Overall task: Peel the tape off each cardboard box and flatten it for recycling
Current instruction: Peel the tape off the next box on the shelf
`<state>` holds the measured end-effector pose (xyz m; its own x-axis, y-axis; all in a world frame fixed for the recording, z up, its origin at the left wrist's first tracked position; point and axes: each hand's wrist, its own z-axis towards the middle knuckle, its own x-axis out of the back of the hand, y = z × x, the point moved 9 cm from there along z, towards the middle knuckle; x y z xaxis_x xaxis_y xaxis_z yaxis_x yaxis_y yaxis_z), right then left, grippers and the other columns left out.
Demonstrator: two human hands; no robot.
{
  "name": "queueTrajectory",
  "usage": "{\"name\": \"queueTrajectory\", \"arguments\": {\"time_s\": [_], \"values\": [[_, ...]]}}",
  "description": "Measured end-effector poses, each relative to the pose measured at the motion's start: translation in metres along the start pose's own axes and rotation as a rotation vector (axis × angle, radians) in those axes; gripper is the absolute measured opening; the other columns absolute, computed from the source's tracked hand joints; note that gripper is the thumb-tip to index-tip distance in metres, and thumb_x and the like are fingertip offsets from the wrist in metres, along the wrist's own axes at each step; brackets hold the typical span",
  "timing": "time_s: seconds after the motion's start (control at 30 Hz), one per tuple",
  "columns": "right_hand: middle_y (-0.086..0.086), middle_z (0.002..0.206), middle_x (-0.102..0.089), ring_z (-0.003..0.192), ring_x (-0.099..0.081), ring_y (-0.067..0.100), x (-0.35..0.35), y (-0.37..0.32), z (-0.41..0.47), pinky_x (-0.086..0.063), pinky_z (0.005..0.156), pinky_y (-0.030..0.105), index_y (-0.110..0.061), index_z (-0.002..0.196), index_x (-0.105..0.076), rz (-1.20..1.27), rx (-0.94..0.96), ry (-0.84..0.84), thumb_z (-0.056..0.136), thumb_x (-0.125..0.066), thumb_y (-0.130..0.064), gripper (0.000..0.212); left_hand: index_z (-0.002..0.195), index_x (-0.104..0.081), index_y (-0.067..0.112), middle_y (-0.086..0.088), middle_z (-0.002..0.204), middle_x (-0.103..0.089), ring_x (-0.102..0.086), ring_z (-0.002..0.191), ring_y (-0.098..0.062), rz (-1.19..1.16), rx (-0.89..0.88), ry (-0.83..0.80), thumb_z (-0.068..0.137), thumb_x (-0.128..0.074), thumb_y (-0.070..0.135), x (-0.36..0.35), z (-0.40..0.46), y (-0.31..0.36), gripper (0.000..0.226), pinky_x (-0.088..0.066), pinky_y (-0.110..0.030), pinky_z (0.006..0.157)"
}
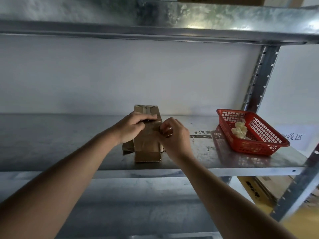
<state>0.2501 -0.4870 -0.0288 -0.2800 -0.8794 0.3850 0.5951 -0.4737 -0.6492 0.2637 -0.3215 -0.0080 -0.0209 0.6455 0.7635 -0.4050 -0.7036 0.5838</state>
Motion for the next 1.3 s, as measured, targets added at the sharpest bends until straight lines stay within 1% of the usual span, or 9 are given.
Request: {"name": "queueTrajectory", "arguments": {"time_s": [0.17, 0.33, 0.47, 0.57, 0.7, 0.87, 1.0, 1.13, 1.3], "values": [[-0.007, 0.083, -0.07, 0.07, -0.062, 0.004, 0.005, 0.007, 0.0, -0.045, 0.065, 0.014, -0.023, 0.08, -0.076, -0.056, -0.081, 0.115, 0.08, -0.087, -0.019, 0.013, 0.149, -0.055, 0.033, 0.04, 0.123, -0.041, -0.038, 0.129, 0.008, 0.047, 0.05, -0.068, 0.102, -0.049, -0.001, -0.001, -0.002, 0.0, 0.058, -0.025, 0.005, 0.094], [-0.008, 0.088, -0.076, 0.079, -0.068, 0.007, 0.011, 0.018, -0.004, -0.051, 0.072, 0.027, -0.025, 0.09, -0.08, -0.03, -0.24, 0.15, 0.089, -0.077, -0.022, 0.005, 0.148, -0.056, 0.035, 0.006, 0.149, -0.049, -0.044, 0.131, -0.008, 0.164, 0.042, -0.052, 0.103, -0.06, 0.023, 0.002, -0.008, 0.014, 0.047, -0.031, -0.027, 0.11], [-0.004, 0.093, -0.073, 0.081, -0.07, 0.012, 0.001, 0.012, -0.008, -0.056, 0.079, 0.033, -0.021, 0.094, -0.077, 0.047, -0.252, 0.065, 0.09, -0.073, -0.029, 0.01, 0.139, -0.066, 0.026, 0.008, 0.149, -0.057, -0.048, 0.133, -0.004, 0.165, 0.029, -0.005, 0.108, -0.051, 0.019, 0.014, -0.004, 0.02, 0.035, -0.032, -0.014, 0.102], [-0.011, 0.092, -0.073, 0.083, -0.069, 0.003, -0.008, 0.013, -0.014, -0.055, 0.075, 0.025, -0.025, 0.095, -0.076, 0.124, -0.303, 0.036, 0.086, -0.079, -0.038, 0.015, 0.134, -0.069, 0.023, 0.006, 0.14, -0.062, -0.052, 0.131, -0.007, 0.183, 0.019, 0.022, 0.108, -0.051, 0.012, 0.017, -0.002, 0.019, 0.034, -0.033, -0.017, 0.108], [-0.011, 0.078, -0.075, 0.076, -0.07, 0.006, -0.018, 0.025, -0.019, -0.053, 0.067, 0.027, -0.025, 0.086, -0.078, 0.243, -0.449, 0.019, 0.088, -0.08, -0.037, 0.013, 0.132, -0.07, 0.013, 0.001, 0.135, -0.065, -0.054, 0.13, -0.011, 0.174, -0.036, 0.04, 0.107, -0.048, 0.005, 0.011, -0.002, 0.019, 0.034, -0.033, -0.018, 0.113], [-0.01, 0.07, -0.074, 0.063, -0.063, 0.0, -0.028, 0.022, -0.024, -0.048, 0.059, 0.022, -0.02, 0.08, -0.077, 0.356, -0.494, -0.003, 0.093, -0.076, -0.03, 0.016, 0.136, -0.067, 0.013, 0.003, 0.151, -0.053, -0.041, 0.142, -0.004, 0.097, -0.012, 0.046, 0.11, -0.038, 0.003, 0.007, -0.006, 0.009, 0.04, -0.021, -0.007, 0.113], [0.001, 0.077, -0.077, 0.076, -0.072, 0.016, -0.038, 0.024, -0.03, -0.059, 0.072, 0.034, -0.016, 0.086, -0.075, 0.572, -0.616, -0.047, 0.098, -0.07, -0.019, 0.014, 0.14, -0.063, 0.012, 0.005, 0.155, -0.046, -0.03, 0.139, 0.003, 0.076, 0.004, 0.032, 0.11, -0.036, 0.003, 0.001, -0.004, 0.004, 0.041, -0.011, 0.006, 0.103], [0.012, 0.078, -0.074, 0.066, -0.073, 0.017, -0.043, 0.02, -0.031, -0.064, 0.069, 0.029, 0.006, 0.101, -0.067, 0.812, -0.718, -0.057, 0.1, -0.066, -0.003, 0.009, 0.145, -0.059, 0.018, 0.017, 0.147, -0.047, -0.031, 0.14, 0.005, 0.034, 0.038, 0.015, 0.112, -0.034, 0.008, 0.0, -0.002, -0.005, 0.042, -0.014, 0.007, 0.099], [0.015, 0.077, -0.071, 0.063, -0.071, 0.017, -0.041, 0.01, -0.025, -0.063, 0.067, 0.031, 0.004, 0.092, -0.064, 0.909, -0.774, -0.154, 0.1, -0.062, 0.002, 0.009, 0.144, -0.06, 0.024, 0.024, 0.144, -0.043, -0.029, 0.141, 0.007, 0.031, 0.034, -0.003, 0.112, -0.033, 0.011, 0.001, -0.003, -0.012, 0.044, -0.014, 0.004, 0.103]]}}
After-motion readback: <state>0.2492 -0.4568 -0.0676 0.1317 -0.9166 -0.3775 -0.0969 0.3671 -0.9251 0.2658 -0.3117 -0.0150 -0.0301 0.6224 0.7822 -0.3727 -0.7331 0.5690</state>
